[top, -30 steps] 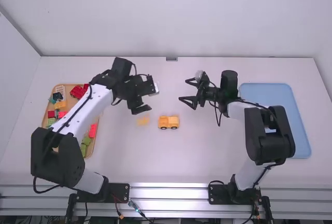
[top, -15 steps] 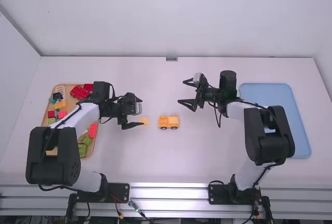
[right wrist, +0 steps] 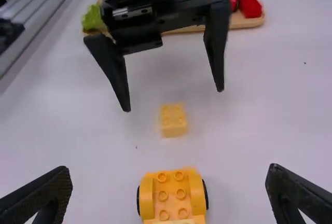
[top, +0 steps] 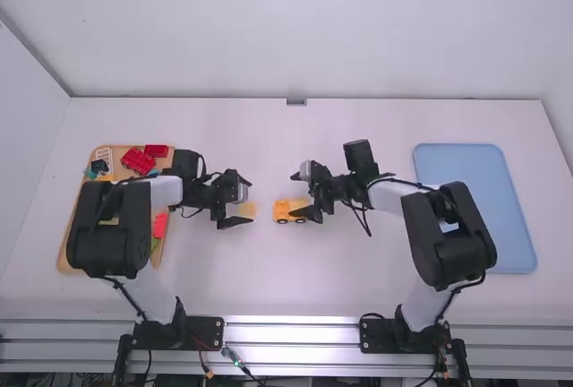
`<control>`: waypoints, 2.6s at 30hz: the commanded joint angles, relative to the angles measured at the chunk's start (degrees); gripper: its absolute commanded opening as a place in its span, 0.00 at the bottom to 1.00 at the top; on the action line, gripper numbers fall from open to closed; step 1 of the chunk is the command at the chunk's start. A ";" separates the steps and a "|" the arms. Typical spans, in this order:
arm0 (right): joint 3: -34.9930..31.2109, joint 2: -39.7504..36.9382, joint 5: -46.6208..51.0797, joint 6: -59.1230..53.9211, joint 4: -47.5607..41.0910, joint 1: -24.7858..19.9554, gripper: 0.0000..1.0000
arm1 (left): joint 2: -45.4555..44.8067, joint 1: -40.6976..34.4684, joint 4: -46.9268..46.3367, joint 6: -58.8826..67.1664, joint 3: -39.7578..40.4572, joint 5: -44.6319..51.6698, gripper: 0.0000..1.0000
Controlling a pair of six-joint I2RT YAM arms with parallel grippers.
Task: Assemble lego blocks to make yellow taxi
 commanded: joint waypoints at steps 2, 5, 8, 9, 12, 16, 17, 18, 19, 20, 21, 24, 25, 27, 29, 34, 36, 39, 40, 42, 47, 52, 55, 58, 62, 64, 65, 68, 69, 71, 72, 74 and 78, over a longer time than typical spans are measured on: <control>-1.38 -1.22 3.85 -4.59 0.50 -0.02 0.99 | 2.95 0.52 0.76 2.05 0.17 0.42 0.99; -4.59 0.39 1.73 -3.65 6.12 -0.15 0.99 | 5.55 0.28 1.09 1.99 1.14 0.35 0.99; -6.95 2.75 0.96 1.57 14.12 -1.16 0.99 | 7.19 0.68 0.87 1.22 2.08 0.59 0.99; -7.93 4.02 0.42 4.35 18.03 -1.46 0.99 | 7.56 0.83 0.87 1.22 2.27 0.50 0.99; -9.29 6.78 -0.20 8.44 25.03 -1.55 0.99 | 7.74 0.63 0.70 2.21 2.29 -0.07 1.00; -9.03 11.43 -0.33 12.26 31.43 -1.64 0.99 | 7.74 1.55 0.72 2.29 1.75 -0.72 0.84; -8.61 12.63 -0.83 13.05 32.50 -1.64 0.99 | 7.74 1.55 0.74 2.32 1.51 -0.50 0.82; -8.35 13.31 -1.60 12.96 33.03 -1.64 0.99 | 7.74 1.46 0.79 2.36 1.40 -0.33 0.82; -8.00 14.08 -3.13 12.72 33.46 -1.64 0.99 | 7.76 1.38 1.05 2.29 1.20 0.02 0.78; -7.61 14.56 -4.68 12.50 33.75 -1.77 0.99 | 7.76 1.57 1.73 2.27 0.87 0.13 0.72; -7.58 14.58 -4.81 12.50 33.75 -1.84 0.99 | 7.76 1.60 1.81 2.27 0.83 0.13 0.71; -7.26 14.75 -4.57 12.72 33.14 -2.34 0.99 | 7.76 1.11 2.32 2.29 0.24 -0.09 0.66; -7.21 14.75 -4.57 12.79 33.07 -2.34 0.99 | 7.76 1.11 2.49 2.25 0.17 -0.13 0.65; -7.08 14.75 -4.61 12.79 32.74 -2.21 0.99 | 7.78 1.14 2.51 2.27 -0.20 -0.59 0.62; -7.10 14.75 -4.59 12.81 32.87 -1.97 0.99 | 8.09 1.25 2.47 2.05 -0.20 -1.49 0.61; -7.08 14.73 -4.63 12.81 33.16 -1.86 0.99 | 9.16 1.14 2.45 2.12 0.11 -1.55 0.58; -7.10 14.73 -4.59 12.83 33.14 -1.86 0.99 | 9.16 1.14 2.71 2.34 -0.02 -1.55 0.51; -7.10 14.73 -4.59 12.98 33.16 -1.84 0.99 | 9.20 1.14 2.97 2.29 -0.26 -2.62 0.46; -7.10 14.73 -4.61 12.98 33.16 -1.86 0.99 | 9.20 1.14 2.91 2.29 -0.31 -3.17 0.44; -7.10 14.73 -4.61 13.00 33.14 -1.84 0.99 | 9.20 1.14 2.86 2.27 -0.35 -3.54 0.43; -7.08 14.73 -4.55 12.79 33.18 -1.11 0.99 | 9.20 1.14 3.10 2.32 -0.39 -4.17 0.30; -7.10 14.73 -2.64 12.81 33.14 -0.76 0.99 | 9.20 1.16 3.34 2.16 -0.39 -4.37 0.24; -7.10 14.73 -1.07 12.81 33.14 -0.37 0.99 | 9.18 1.14 3.91 1.79 -0.39 -4.35 0.23; -7.10 14.73 1.44 12.85 32.68 -0.31 0.99 | 8.55 1.09 4.11 1.20 -0.39 -2.84 0.23; -7.10 14.78 5.09 12.74 31.15 0.33 0.99 | 5.77 1.11 2.23 1.16 -0.39 -0.55 0.24; -7.08 15.17 5.81 12.02 30.73 0.55 0.99 | 3.63 1.03 0.68 1.14 -0.39 0.68 0.24; -7.08 15.28 5.73 11.19 30.71 0.59 0.99 | 3.02 0.85 0.44 1.01 -0.39 0.85 0.24; -7.10 15.76 5.75 8.74 30.12 1.40 0.99 | 0.33 -0.79 1.18 -3.50 -0.39 -0.59 0.22; -7.08 15.82 5.77 8.63 30.14 1.55 0.98 | -0.07 -1.09 1.33 -4.31 -0.39 -0.94 0.23; -7.10 16.24 5.77 7.58 30.14 1.49 0.95 | -1.29 -2.78 2.10 -6.69 -0.39 -1.55 0.22; -7.10 16.39 5.77 7.17 30.12 1.49 0.93 | -1.46 -3.82 2.71 -7.23 -0.39 -0.96 0.21; -7.08 17.03 5.77 6.21 30.18 1.55 0.91 | -1.44 -5.44 3.37 -7.45 -0.39 0.04 0.21; -7.08 18.97 5.66 4.87 30.80 0.59 0.88 | -1.44 -9.05 5.60 -11.76 -0.39 -0.07 0.19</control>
